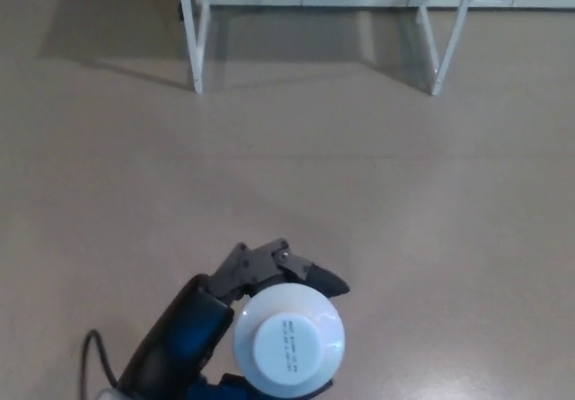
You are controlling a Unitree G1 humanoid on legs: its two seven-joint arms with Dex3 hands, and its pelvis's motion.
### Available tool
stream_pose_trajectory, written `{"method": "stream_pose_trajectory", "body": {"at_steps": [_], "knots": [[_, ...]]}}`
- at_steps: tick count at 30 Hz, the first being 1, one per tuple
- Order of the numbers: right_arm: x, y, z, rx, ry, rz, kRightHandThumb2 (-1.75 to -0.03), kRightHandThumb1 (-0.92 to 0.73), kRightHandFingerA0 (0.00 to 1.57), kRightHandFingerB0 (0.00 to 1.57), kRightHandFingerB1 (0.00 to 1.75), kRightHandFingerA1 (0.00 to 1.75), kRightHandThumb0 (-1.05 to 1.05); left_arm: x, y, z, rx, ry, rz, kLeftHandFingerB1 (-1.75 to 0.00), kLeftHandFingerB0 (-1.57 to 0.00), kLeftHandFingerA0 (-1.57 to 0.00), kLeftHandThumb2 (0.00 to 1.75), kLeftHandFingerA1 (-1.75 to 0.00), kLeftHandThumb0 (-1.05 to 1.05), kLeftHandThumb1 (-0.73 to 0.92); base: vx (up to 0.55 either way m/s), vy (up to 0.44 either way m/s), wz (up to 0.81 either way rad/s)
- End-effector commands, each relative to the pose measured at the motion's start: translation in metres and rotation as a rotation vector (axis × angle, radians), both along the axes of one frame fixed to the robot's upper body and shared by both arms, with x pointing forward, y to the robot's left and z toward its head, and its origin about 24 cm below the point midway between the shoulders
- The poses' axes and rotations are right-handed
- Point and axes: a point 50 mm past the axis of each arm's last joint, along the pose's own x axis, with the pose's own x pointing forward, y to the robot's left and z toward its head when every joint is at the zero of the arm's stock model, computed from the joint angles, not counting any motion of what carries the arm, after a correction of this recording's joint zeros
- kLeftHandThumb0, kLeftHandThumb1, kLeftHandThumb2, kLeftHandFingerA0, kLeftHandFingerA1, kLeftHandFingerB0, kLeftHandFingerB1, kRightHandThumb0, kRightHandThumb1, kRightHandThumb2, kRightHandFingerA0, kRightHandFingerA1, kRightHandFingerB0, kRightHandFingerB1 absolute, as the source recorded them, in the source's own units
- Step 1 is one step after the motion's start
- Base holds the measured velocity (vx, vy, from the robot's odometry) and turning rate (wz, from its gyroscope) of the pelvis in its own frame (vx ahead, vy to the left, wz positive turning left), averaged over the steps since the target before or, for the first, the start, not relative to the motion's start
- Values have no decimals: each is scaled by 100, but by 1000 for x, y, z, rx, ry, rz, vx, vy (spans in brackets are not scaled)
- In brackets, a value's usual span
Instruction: The robot picks up a bottle from a person using its left hand and walk towards the table in frontand put the bottle on the table.
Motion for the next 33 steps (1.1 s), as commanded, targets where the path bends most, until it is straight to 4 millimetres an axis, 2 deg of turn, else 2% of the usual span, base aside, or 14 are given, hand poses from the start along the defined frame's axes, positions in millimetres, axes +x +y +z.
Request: {"method": "stream_pose_trajectory", "body": {"at_steps": [1,6,7,10,20,33], "knots": [[0,-4,2,-7,11,4,-60,-69,63,50,38,44,-28,-1,0,4,-14,-45,16,-113,-78,-104,84,-131,-17,71,249,159,5],[0,-5,2,-7,17,9,-60,-69,67,52,39,45,-29,-1,1,3,0,-44,21,-113,-78,-104,83,-131,-17,71,245,9,9],[1,-4,2,-6,19,16,-60,-68,67,52,39,45,-30,-1,2,3,-5,-40,19,-113,-75,-99,82,-130,-14,72,271,-119,8],[2,-3,2,-1,30,32,-60,-69,64,52,39,45,-29,-1,2,3,-5,-45,19,-113,-75,-98,81,-133,-16,72,291,-162,12],[2,-2,2,3,44,51,-60,-70,66,52,39,44,-31,-2,2,4,-24,-36,15,-115,-74,-99,80,-132,-15,73,366,-147,9],[2,-3,2,12,69,67,-60,-69,61,51,38,43,-32,-3,-1,5,-34,-35,11,-113,-78,-102,84,-132,-17,70,382,85,-30]]}}
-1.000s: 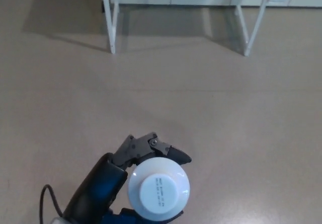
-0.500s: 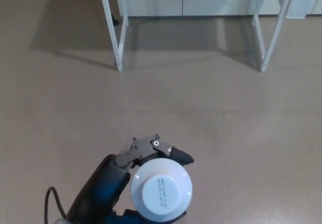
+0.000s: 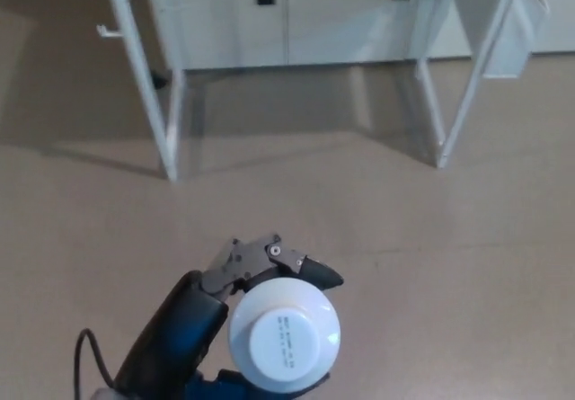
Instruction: The robot picks up a bottle from a person using its left hand and walk towards the table in frontand put the bottle on the table.
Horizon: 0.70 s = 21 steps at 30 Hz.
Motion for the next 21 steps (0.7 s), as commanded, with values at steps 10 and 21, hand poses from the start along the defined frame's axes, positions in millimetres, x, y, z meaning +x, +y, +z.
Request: {"method": "stream_pose_trajectory", "body": {"at_steps": [10,21], "knots": [[-9,-4,-1,-5,56,8,-60,-68,64,50,38,43,-32,-4,-1,4,-38,-10,1,-112,-79,-101,85,-133,-17,69,409,-124,7],[-9,-3,-2,-3,63,15,-61,-68,63,52,38,43,-32,-6,-1,2,-34,-2,-10,-111,-76,-100,83,-133,-15,71,437,-111,4]]}}
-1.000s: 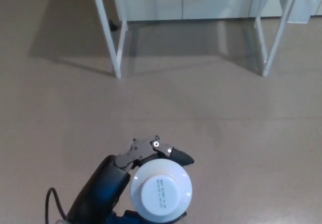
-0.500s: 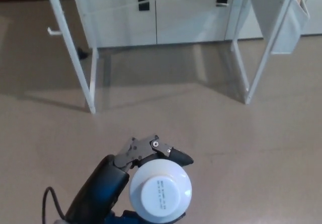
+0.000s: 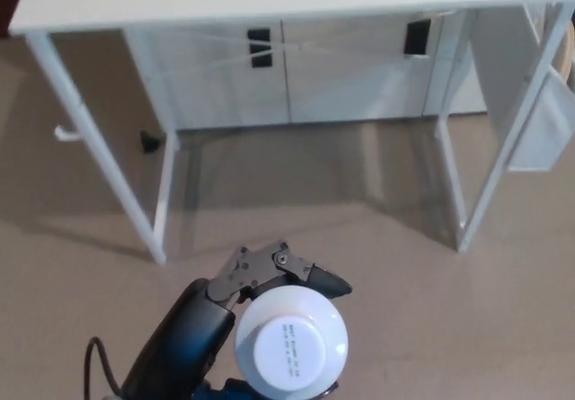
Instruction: The robot picks up a bottle from a person using its left hand and walk towards the table in frontand put the bottle on the table.
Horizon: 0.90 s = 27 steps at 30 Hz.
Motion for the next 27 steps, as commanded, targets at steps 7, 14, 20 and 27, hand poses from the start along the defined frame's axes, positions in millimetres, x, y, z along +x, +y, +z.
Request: {"method": "stream_pose_trajectory", "body": {"at_steps": [7,14,20,27], "knots": [[-2,0,-1,6,24,9,-61,-69,64,51,38,43,-33,0,1,2,-2,-23,-7,-112,-76,-102,81,-131,-17,72,524,156,-55],[-2,-1,-1,-3,24,6,-61,-70,64,52,38,43,-31,2,0,2,-12,-13,-15,-110,-77,-103,82,-131,-15,71,448,56,4],[-9,0,-3,-1,32,3,-61,-68,61,51,38,42,-33,-2,-1,0,-9,-5,-21,-109,-77,-101,80,-131,-15,72,392,-169,35],[-16,0,-5,20,40,-27,-60,-67,64,50,38,44,-33,-5,-2,-2,-11,4,-30,-108,-77,-100,82,-131,-15,71,299,-125,2]]}}
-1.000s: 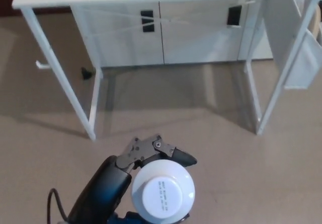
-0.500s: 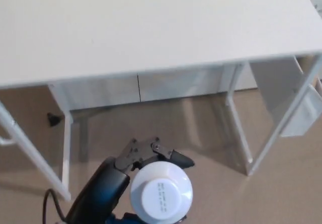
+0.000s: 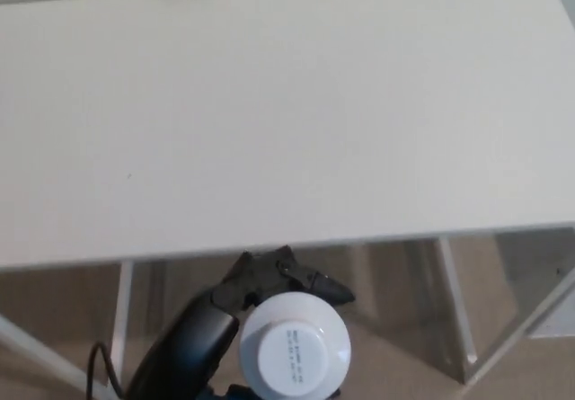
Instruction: The robot picks up a bottle from a person using its left hand and walk towards the table in frontand put the bottle on the table.
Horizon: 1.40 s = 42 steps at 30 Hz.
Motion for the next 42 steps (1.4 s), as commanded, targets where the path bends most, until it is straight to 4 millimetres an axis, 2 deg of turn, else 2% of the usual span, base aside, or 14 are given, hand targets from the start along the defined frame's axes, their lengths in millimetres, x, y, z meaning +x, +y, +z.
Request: {"method": "stream_pose_trajectory", "body": {"at_steps": [1,11,16,23,30,33,42], "knots": [[-15,-2,-3,19,35,-17,-59,-66,61,51,38,44,-32,-2,-1,2,-17,-22,-14,-110,-76,-101,82,-132,-15,71,124,-41,-5],[-20,-2,-4,12,46,-8,-60,-68,64,51,38,44,-33,-4,-1,2,-13,-22,-17,-110,-77,-104,82,-132,-17,71,174,82,-8],[-23,-2,-5,15,59,-5,-60,-69,57,49,37,42,-35,-3,2,9,-22,-59,3,-114,-77,-102,85,-133,-18,70,32,47,2],[-25,-2,-5,9,56,38,-61,-71,61,49,38,43,-31,-1,4,15,-34,-72,20,-116,-76,-102,85,-133,-17,70,4,-136,4],[-32,-2,-6,21,66,30,-61,-71,61,49,38,43,-31,8,14,19,-29,-75,66,-113,-77,-105,81,-131,-17,74,-26,-134,-1],[-35,-1,-8,26,80,21,-61,-71,62,48,37,43,-31,20,22,25,-33,-101,94,-112,-78,-105,81,-131,-16,74,-6,76,-7],[-28,-2,-6,16,66,34,-61,-70,63,49,38,43,-32,41,28,37,-38,-131,138,-112,-78,-101,82,-135,-17,73,-1,145,3]]}}
